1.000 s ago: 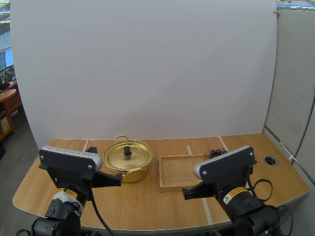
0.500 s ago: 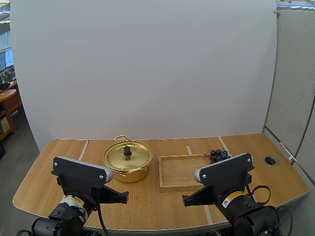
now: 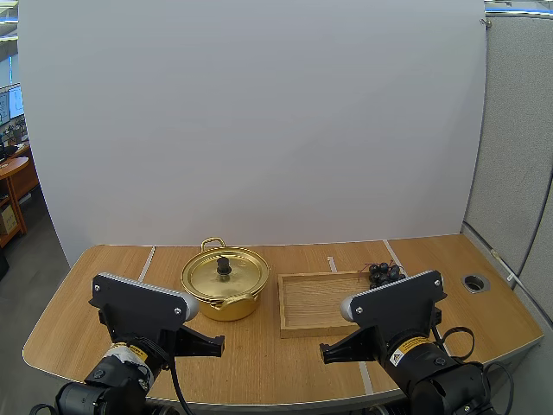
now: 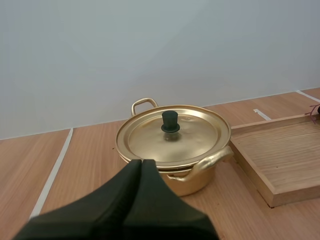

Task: Open the pot, put the pineapple inside, and close it

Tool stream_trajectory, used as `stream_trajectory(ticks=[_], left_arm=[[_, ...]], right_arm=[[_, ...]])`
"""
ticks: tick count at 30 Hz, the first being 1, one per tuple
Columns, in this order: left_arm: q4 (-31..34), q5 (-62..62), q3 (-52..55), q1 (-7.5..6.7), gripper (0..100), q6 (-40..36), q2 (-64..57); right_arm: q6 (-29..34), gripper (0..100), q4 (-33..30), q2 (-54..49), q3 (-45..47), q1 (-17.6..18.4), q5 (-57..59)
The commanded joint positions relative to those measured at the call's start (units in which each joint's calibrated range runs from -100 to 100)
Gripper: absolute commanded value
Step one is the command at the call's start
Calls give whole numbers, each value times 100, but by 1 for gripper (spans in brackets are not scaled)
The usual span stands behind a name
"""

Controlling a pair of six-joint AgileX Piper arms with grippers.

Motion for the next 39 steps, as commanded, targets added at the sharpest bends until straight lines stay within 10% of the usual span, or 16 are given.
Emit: stream_trajectory(ticks=[1, 12, 39], left_arm=[[1, -193, 10, -10, 0, -41, -30], [1, -209, 10, 293, 0, -41, -30], [1, -209, 10, 308, 0, -41, -30]], right_arm=[[26, 0, 15, -38, 0, -22, -73], [26, 0, 15, -38, 0, -27, -73], [26, 0, 15, -38, 0, -27, -73]])
